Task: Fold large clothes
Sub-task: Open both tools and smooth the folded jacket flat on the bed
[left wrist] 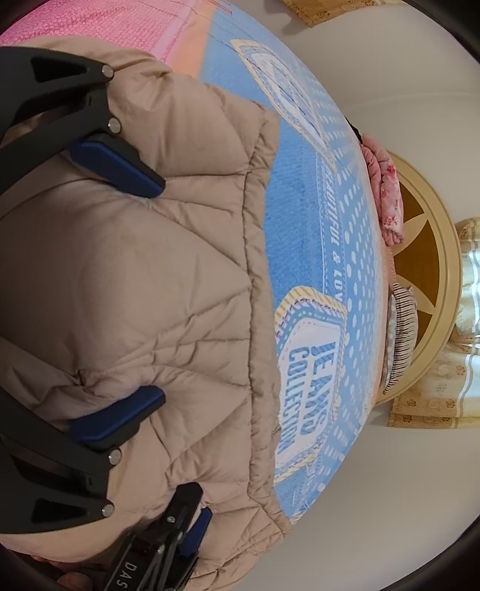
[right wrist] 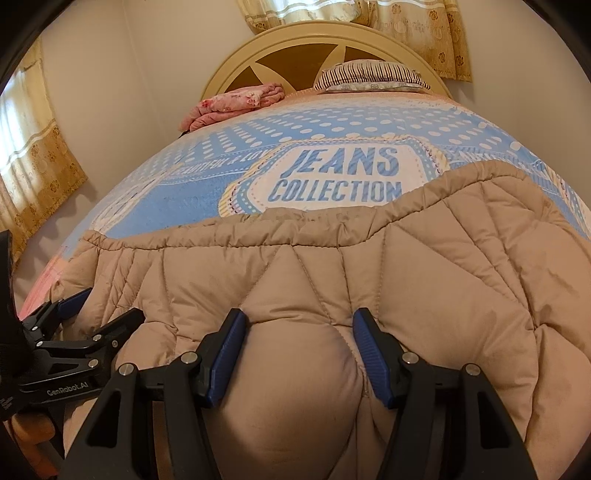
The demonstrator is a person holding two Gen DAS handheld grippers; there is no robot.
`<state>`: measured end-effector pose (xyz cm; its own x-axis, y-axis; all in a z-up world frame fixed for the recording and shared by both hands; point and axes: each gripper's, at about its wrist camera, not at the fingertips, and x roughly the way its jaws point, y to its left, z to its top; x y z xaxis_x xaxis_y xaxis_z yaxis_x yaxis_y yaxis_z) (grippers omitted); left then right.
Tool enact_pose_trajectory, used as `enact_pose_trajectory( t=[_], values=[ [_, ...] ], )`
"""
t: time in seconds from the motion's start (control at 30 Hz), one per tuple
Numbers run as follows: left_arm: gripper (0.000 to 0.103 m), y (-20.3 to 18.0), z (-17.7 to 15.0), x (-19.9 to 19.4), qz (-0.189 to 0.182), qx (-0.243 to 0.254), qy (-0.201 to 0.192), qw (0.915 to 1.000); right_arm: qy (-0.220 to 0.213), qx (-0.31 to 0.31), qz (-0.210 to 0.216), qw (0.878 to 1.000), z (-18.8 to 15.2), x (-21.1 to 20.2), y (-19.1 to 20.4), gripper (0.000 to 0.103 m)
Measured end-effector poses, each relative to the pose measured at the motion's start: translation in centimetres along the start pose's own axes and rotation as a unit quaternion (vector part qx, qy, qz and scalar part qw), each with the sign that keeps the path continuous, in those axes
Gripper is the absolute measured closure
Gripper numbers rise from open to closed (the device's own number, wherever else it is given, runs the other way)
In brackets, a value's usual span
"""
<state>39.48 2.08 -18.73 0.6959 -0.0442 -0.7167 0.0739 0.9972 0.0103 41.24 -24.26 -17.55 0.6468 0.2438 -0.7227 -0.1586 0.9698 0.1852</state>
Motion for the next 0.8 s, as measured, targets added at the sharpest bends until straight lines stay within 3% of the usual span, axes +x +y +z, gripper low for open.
enact_pose_trajectory(
  t=[0.8],
  values=[
    [0.000, -0.1, -0.1, 0.9, 0.008, 0.005, 0.008, 0.9999, 0.035, -0.012, -0.023, 0.999, 0.0, 1.9, 0.6, 0.041]
  ],
)
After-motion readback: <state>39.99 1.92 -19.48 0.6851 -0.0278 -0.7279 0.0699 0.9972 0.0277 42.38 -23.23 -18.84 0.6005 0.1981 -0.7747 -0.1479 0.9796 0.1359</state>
